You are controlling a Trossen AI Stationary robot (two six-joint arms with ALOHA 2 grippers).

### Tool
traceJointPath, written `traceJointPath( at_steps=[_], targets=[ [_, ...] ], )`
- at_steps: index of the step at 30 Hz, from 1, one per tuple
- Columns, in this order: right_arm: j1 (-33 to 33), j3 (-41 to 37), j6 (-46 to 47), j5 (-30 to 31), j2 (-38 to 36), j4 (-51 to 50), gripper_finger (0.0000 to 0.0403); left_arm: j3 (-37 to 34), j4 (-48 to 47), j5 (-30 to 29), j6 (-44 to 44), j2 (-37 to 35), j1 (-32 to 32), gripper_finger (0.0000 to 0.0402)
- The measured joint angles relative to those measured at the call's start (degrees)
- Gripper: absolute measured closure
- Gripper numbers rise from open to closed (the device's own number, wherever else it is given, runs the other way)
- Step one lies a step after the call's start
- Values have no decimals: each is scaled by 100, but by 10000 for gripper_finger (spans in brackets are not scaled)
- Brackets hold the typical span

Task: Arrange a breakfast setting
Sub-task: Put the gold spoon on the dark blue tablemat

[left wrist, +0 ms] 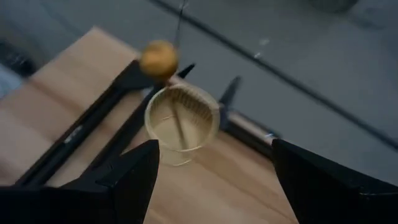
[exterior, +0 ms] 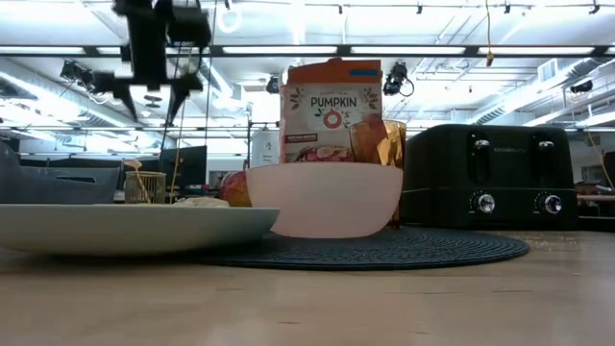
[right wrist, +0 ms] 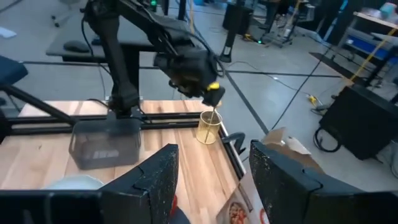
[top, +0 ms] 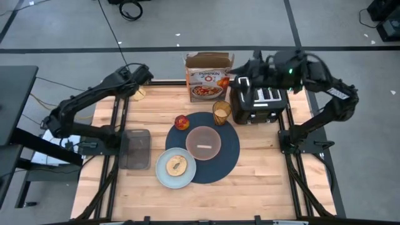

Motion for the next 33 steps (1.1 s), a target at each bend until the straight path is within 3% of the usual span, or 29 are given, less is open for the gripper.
traceJointPath(
  at_steps=[4,11,17,24,29,33],
  targets=[
    [-594,0,-419,-614,-130,-182,197,-249,17,211,-289,332,507,88],
    [-1267,0,-1135,-801,-157,-564,196,-310,100,382,-596,651,1313,89],
    [-1671,0,-1392,-1095,-85,-546,197,-296,829,1195,-134,938,2025,89],
    [-1981,-2,-1395,-1400,32,-415,198,-165,893,1480,-585,1122,2139,89],
    [-2170,-2,-1399,-1563,187,-392,198,-137,1317,1220,-1139,1189,1971,89],
    [-2343,-2,-1398,-1757,290,-326,198,12,1282,1586,-1195,1497,1936,89]
  ],
)
